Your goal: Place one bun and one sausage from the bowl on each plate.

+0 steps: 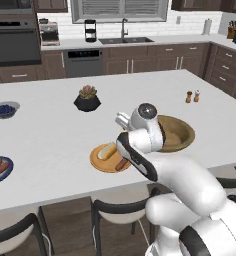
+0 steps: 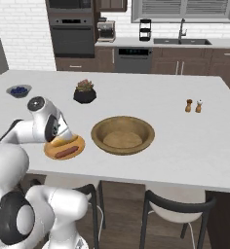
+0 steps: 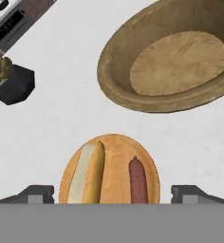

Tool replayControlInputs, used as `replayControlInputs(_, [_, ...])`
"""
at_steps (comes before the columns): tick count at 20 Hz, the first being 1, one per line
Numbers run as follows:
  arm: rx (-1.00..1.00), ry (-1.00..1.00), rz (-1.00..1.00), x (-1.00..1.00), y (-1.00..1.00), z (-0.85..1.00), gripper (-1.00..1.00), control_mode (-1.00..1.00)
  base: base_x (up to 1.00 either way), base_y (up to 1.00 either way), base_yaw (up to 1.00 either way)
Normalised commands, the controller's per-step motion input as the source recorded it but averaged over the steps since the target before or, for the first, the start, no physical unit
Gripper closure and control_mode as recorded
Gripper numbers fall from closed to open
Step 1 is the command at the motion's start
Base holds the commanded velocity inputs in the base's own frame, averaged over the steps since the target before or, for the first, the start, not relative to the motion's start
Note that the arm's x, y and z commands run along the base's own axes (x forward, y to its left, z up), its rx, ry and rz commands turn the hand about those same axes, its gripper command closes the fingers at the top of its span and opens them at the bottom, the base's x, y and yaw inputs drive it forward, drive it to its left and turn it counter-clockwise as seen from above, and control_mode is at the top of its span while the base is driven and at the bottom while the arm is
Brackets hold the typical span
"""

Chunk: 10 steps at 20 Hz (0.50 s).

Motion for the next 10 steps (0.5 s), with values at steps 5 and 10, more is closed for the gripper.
replayControlInputs(5, [0.01, -0.42, 0.00, -0.98, -0.28, 1.00, -1.00, -1.00, 0.00, 0.00, 0.00])
replayControlInputs(10, [0.02, -0.55, 0.04, -0.92, -0.30, 1.00, -1.00, -1.00, 0.00, 0.00, 0.00])
